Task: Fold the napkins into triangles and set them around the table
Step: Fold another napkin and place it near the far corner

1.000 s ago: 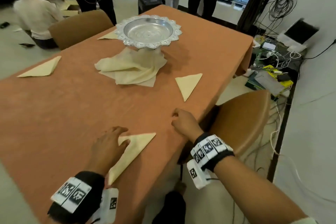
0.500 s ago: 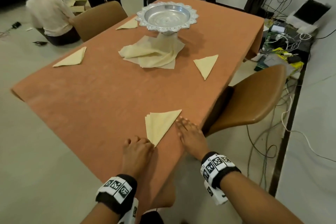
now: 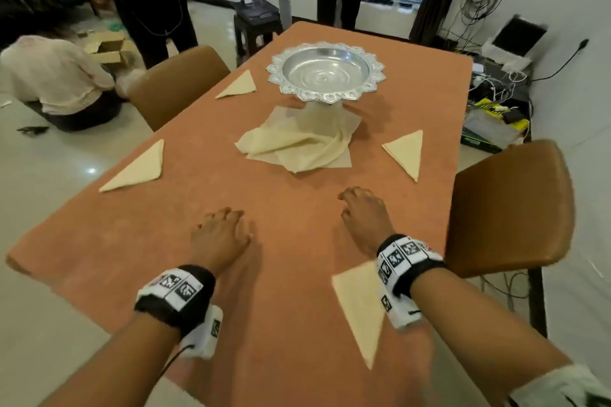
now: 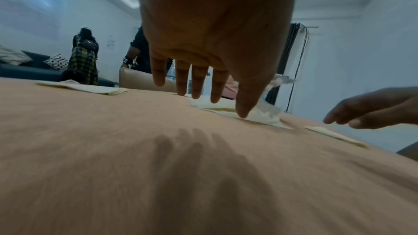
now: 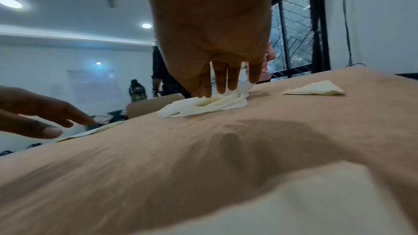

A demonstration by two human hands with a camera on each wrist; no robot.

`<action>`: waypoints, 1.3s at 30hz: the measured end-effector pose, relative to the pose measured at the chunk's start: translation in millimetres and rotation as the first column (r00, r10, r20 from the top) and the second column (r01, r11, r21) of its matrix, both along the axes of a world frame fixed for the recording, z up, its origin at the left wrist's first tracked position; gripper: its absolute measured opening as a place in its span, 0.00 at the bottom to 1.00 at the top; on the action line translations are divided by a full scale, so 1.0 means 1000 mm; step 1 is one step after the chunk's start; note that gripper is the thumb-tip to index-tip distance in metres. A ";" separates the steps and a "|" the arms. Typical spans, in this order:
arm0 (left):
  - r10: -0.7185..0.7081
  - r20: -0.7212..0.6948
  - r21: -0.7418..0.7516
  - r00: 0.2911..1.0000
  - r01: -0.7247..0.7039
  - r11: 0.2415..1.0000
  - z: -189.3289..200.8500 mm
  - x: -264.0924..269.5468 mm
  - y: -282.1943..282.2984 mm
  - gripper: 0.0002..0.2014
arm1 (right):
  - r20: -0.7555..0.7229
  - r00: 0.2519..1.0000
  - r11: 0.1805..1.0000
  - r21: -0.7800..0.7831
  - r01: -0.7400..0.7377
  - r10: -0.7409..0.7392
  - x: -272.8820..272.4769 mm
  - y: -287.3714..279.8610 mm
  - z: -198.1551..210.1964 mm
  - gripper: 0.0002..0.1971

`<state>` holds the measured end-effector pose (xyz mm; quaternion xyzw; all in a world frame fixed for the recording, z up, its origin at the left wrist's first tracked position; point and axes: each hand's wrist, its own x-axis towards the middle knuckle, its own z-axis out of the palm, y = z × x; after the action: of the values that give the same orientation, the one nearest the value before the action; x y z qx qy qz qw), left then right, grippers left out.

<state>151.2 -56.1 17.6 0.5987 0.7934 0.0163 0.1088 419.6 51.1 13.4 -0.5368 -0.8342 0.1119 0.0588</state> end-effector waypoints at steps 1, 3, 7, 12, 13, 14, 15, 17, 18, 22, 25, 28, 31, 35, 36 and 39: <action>-0.024 -0.011 -0.037 1.000 0.023 0.999 -0.004 -0.026 0.022 0.29 | 0.018 0.999 1.000 -0.005 0.030 -0.030 -0.019 0.013 0.000 0.19; -0.078 -0.021 -0.118 0.997 0.075 0.990 -0.012 -0.070 0.060 0.33 | 0.051 0.994 0.994 -0.037 0.100 -0.098 -0.054 0.034 0.000 0.18; -0.176 0.017 -0.282 0.984 0.174 0.943 -0.030 -0.127 0.100 0.43 | 0.078 0.971 0.973 -0.030 0.228 -0.225 -0.108 0.056 -0.005 0.17; -0.216 0.153 -0.317 0.964 0.255 0.914 -0.056 -0.150 0.099 0.43 | 0.099 0.960 0.964 0.067 0.256 -0.262 -0.151 0.080 -0.020 0.17; -0.222 0.160 -0.305 0.962 0.262 0.916 -0.061 -0.151 0.097 0.43 | 0.123 0.956 0.962 0.080 0.259 -0.268 -0.155 0.085 -0.022 0.15; -0.225 0.164 -0.293 0.961 0.265 0.918 -0.064 -0.153 0.097 0.43 | 0.132 0.952 0.959 0.097 0.265 -0.277 -0.158 0.090 -0.024 0.13; -0.230 0.164 -0.285 0.959 0.269 0.920 -0.066 -0.155 0.098 0.43 | 0.116 0.949 0.953 0.115 0.280 -0.293 -0.160 0.093 -0.023 0.12; -0.241 0.170 -0.286 0.956 0.282 0.916 -0.066 -0.156 0.098 0.43 | 0.022 0.935 0.927 0.141 0.348 -0.354 -0.163 0.092 -0.016 0.12; -0.244 0.172 -0.285 0.954 0.285 0.915 -0.066 -0.156 0.097 0.43 | -0.045 0.924 0.908 0.171 0.383 -0.381 -0.164 0.087 -0.010 0.11; -0.244 0.171 -0.279 0.955 0.285 0.917 -0.061 -0.154 0.096 0.43 | -0.240 0.899 0.854 0.299 0.427 -0.366 -0.168 0.037 0.011 0.05; -0.243 0.193 -0.261 0.951 0.288 0.921 -0.058 -0.155 0.095 0.43 | -0.222 0.923 0.874 0.311 0.373 -0.315 -0.168 -0.017 0.009 0.05; -0.228 0.231 -0.141 0.946 0.264 0.954 -0.053 -0.150 0.082 0.45 | -0.209 0.940 0.896 0.302 0.324 -0.269 -0.165 -0.064 0.001 0.12; -0.457 0.248 0.184 0.854 0.422 0.888 -0.043 -0.134 0.043 0.53 | -0.277 0.929 0.909 0.267 0.320 -0.245 -0.161 -0.104 -0.005 0.11; -0.716 -0.004 0.498 0.698 0.622 0.604 -0.036 -0.111 -0.003 0.51 | -0.281 0.946 0.939 0.248 0.236 -0.164 -0.157 -0.153 -0.010 0.10; -0.715 -0.048 0.532 0.698 0.624 0.573 -0.034 -0.108 -0.007 0.52 | -0.264 0.953 0.944 0.249 0.215 -0.148 -0.156 -0.165 -0.012 0.10; -0.753 -0.157 0.478 0.639 0.716 0.509 -0.026 -0.105 -0.011 0.47 | -0.291 0.942 0.947 0.221 0.234 -0.165 -0.149 -0.198 -0.017 0.09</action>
<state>46.0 -67.2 -8.1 0.8829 0.4269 0.1939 -0.0248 270.5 -146.8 -3.7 -0.5872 -0.7665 0.0700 0.2504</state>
